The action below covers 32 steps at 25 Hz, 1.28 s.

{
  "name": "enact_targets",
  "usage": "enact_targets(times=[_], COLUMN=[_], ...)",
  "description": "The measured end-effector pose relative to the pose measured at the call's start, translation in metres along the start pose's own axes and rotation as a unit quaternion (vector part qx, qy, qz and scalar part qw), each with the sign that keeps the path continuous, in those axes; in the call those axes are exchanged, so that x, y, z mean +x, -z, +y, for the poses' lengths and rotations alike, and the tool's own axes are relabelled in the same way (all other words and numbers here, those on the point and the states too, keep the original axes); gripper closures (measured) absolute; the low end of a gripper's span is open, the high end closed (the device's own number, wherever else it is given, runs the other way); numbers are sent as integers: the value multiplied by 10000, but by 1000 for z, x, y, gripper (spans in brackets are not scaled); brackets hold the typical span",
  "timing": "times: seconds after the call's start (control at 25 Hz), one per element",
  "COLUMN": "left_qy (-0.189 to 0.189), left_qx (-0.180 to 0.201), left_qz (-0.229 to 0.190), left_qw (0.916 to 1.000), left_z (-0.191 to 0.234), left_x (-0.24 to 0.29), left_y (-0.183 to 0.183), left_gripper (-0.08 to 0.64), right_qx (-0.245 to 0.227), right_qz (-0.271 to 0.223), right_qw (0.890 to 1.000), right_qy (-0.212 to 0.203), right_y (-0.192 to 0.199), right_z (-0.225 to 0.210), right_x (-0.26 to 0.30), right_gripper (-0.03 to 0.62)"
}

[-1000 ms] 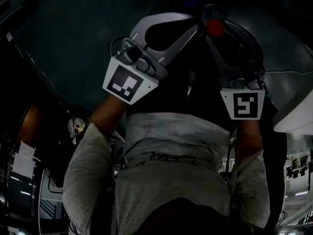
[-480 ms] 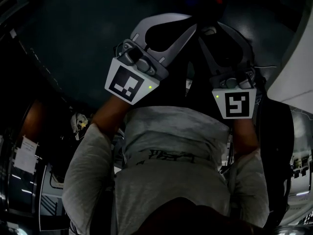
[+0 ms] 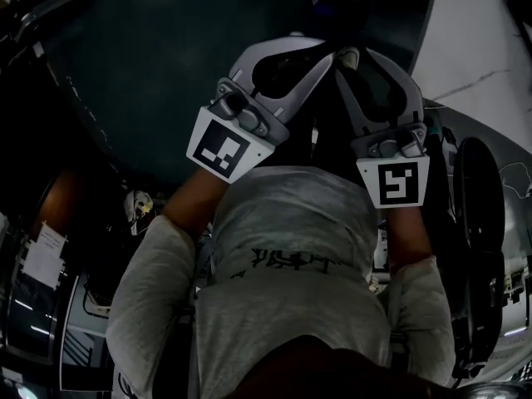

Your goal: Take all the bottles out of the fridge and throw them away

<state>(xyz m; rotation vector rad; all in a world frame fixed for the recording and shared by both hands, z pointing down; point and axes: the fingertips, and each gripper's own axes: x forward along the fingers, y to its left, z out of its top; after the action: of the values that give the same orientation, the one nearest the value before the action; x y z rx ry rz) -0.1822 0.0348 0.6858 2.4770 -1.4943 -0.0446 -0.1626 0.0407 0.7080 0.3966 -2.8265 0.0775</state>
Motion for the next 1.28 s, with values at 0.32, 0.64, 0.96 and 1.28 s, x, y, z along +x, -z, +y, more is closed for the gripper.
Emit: enact_targets(times=[0.32, 0.64, 0.96, 1.28], left_qy=[-69, 1, 130, 165], left_qx=[35, 37, -12, -43], left_qz=[-105, -204, -219, -308], left_qw=[9999, 9998, 9997, 9994], left_z=[-21, -38, -61, -76], left_x=[-10, -12, -7, -15], left_y=[-95, -163, -213, -271], left_gripper=[552, 552, 552, 552], right_qx=[29, 51, 260, 251], right_qz=[-128, -152, -237, -441], right_qw=[9996, 9991, 9981, 9976], right_qy=[247, 398, 507, 473], right_y=[-96, -165, -217, -277], right_z=[-14, -26, -34, -30], right_x=[-32, -60, -84, -101], right_gripper=[486, 520, 543, 557])
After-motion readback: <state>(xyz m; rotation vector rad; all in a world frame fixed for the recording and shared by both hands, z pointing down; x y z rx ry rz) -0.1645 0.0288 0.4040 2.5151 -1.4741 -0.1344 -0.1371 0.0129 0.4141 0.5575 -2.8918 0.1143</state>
